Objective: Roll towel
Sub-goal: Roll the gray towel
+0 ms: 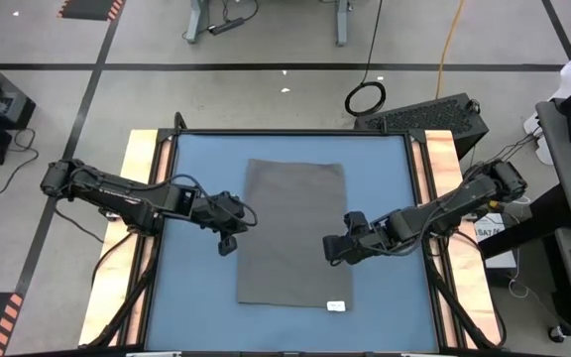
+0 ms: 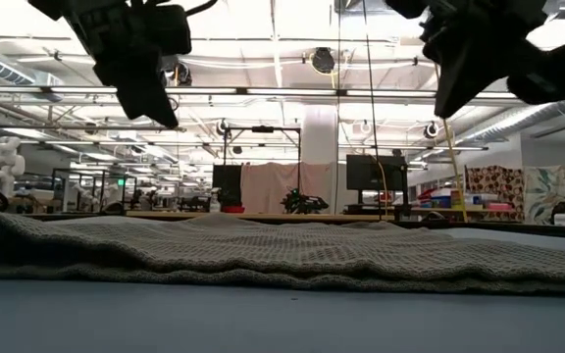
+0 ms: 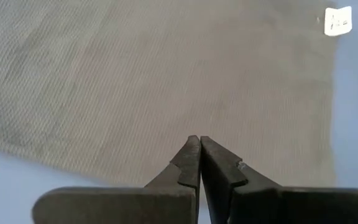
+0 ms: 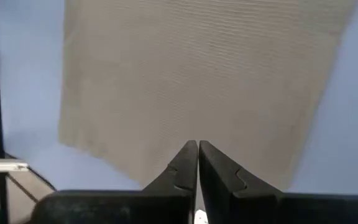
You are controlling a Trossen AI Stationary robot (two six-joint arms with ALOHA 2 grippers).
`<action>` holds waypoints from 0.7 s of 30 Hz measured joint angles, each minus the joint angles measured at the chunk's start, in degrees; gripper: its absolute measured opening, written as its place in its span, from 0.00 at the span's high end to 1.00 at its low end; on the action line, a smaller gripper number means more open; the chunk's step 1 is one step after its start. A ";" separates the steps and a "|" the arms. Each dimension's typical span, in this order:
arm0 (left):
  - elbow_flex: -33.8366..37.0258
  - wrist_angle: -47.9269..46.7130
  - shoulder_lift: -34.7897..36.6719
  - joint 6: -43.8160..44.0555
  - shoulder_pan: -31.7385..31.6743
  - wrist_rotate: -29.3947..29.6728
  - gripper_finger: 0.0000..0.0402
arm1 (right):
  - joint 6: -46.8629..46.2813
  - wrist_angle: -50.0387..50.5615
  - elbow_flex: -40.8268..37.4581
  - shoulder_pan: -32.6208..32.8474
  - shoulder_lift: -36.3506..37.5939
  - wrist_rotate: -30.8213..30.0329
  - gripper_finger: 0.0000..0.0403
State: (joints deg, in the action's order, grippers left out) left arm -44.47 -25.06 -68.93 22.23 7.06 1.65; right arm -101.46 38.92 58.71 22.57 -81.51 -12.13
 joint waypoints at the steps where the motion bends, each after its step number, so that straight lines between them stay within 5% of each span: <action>1: 0.00 0.29 -0.02 -0.08 -0.01 0.00 0.97 | 1.34 -0.05 0.00 -0.02 -0.33 -0.01 0.98; 12: -0.02 4.67 -0.28 4.38 0.03 4.46 0.97 | 22.68 0.19 -0.01 -0.02 -1.62 -2.29 0.98; 21: -0.02 13.49 -0.29 -2.16 0.21 7.87 0.97 | 33.96 0.08 -0.01 0.04 -1.62 -26.12 0.98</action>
State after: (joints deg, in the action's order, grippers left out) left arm -44.49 -11.57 -69.22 20.07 7.28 9.52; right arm -67.51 39.00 58.70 22.61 -83.13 -38.25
